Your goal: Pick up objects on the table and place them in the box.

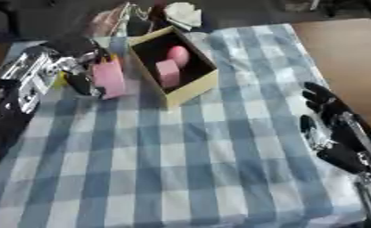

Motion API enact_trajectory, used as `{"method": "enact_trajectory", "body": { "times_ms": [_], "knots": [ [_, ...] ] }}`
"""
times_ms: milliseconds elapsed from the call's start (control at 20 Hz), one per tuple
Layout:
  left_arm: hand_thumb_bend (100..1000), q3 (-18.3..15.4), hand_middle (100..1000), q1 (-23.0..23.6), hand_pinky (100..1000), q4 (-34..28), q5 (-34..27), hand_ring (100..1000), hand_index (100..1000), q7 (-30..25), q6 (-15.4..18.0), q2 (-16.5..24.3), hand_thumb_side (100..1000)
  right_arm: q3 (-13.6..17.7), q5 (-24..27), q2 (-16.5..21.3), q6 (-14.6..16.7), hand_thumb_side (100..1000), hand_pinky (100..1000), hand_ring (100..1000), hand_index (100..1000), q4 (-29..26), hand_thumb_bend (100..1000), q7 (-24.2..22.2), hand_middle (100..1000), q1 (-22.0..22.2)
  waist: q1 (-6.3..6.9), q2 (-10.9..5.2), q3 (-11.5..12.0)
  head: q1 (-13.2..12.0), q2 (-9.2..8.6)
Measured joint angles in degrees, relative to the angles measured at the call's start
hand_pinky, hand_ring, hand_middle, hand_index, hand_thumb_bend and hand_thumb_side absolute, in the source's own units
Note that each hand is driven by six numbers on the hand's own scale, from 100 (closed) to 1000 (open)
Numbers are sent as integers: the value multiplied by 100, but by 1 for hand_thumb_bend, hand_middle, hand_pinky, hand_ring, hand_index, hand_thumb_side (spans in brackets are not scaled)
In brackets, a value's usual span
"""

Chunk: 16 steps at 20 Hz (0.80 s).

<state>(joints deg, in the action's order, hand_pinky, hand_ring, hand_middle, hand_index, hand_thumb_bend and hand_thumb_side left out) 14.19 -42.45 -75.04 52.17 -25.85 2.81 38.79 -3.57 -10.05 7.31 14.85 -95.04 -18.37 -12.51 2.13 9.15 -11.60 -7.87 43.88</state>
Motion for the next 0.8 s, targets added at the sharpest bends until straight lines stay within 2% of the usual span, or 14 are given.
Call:
{"method": "enact_trajectory", "body": {
  "times_ms": [200,500,650,700,800],
  "knots": [
    [275,24,543,-133,632,-168,-182,537,729,239,-122,-40,175,-4,0,0,1,402,1000,1000,1000,0,100,-5,1000,0,-1,0,-56,-62,0],
    [261,258,555,-442,650,40,-115,555,744,608,-101,-548,171,-69,12,-19,15,397,1000,1000,1000,0,100,-70,1000,-10,-1,0,-186,-156,0],
    [279,372,586,-522,669,180,-34,578,791,820,-67,-794,172,-93,18,-48,17,397,1000,1000,1000,0,100,-100,1000,-15,-1,1,-226,-180,0],
    [300,407,626,-533,687,228,-9,610,817,883,-60,-868,173,-106,23,-50,17,397,1000,1000,1000,0,100,-111,1000,-17,-1,2,-238,-189,0],
    [313,470,653,-543,695,335,41,624,830,984,-50,-995,240,-110,36,-51,23,398,1000,1000,1000,0,100,-126,1000,-19,-1,4,-253,-206,1]
  ]
}}
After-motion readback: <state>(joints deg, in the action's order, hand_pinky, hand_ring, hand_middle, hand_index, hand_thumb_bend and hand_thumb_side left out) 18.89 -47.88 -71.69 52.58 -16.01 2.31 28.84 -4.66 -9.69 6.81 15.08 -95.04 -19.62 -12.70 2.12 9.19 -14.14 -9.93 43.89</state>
